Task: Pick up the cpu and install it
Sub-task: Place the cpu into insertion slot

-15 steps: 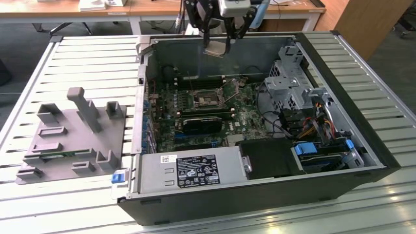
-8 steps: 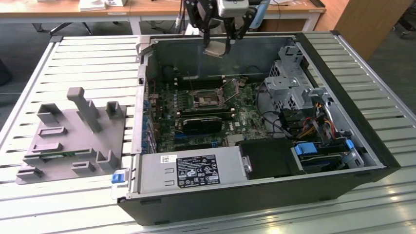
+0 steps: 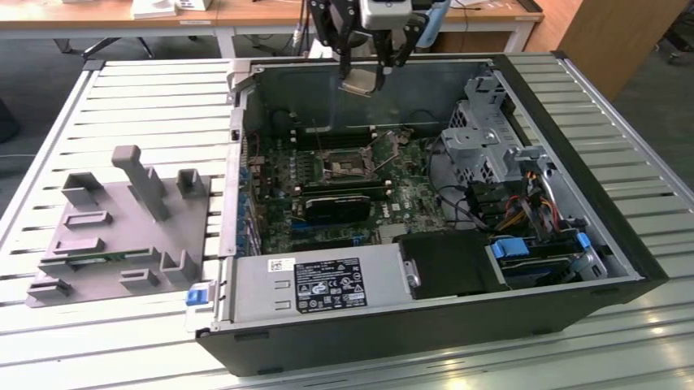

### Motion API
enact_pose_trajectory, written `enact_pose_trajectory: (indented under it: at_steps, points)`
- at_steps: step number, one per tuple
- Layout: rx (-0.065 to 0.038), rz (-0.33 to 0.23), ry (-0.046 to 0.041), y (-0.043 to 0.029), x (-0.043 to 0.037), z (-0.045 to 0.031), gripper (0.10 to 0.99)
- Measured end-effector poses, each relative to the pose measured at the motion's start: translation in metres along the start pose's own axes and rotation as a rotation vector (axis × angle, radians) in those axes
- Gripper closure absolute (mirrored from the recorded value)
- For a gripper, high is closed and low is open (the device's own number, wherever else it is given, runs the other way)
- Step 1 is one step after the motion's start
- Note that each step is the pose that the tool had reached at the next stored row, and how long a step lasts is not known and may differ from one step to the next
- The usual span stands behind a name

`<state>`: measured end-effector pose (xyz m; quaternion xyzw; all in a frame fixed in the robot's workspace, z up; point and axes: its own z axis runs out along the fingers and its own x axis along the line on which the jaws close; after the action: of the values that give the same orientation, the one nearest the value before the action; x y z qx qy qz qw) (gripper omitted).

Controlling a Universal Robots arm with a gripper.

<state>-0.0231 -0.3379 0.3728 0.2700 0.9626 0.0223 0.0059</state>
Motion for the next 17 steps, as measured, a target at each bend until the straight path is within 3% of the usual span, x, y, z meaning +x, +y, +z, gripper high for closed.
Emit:
enact_pose_trajectory:
  at_steps: [17]
  points:
    - [0.0,0.066,-0.0031,-0.0001,0.0,0.0016,0.557]
